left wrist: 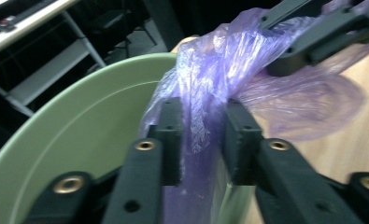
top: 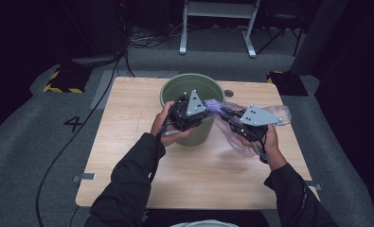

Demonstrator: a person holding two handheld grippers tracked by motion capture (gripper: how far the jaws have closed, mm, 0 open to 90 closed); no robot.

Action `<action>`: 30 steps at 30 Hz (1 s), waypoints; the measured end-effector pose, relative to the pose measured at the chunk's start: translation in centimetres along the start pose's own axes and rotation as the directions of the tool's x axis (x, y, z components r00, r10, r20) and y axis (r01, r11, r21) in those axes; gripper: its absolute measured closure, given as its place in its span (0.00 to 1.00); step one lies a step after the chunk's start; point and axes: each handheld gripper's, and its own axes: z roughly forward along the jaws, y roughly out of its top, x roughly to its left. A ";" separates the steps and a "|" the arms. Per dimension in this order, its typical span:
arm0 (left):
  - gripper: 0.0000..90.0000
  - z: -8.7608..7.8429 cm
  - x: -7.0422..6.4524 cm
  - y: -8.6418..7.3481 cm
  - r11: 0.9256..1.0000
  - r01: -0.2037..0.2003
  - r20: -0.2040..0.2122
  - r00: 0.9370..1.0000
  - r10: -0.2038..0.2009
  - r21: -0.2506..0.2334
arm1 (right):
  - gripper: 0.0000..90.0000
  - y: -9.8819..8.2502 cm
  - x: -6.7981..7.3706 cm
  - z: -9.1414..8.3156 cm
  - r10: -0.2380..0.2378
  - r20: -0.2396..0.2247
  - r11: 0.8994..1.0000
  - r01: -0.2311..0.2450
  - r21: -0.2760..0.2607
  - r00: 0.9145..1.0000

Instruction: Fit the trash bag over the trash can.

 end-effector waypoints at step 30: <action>0.95 -0.8 3.6 -3.1 0.994 0.109 -0.056 0.992 -0.109 -0.007 | 0.53 -5.7 -1.5 -3.5 0.110 0.067 0.990 -0.116 0.085 0.992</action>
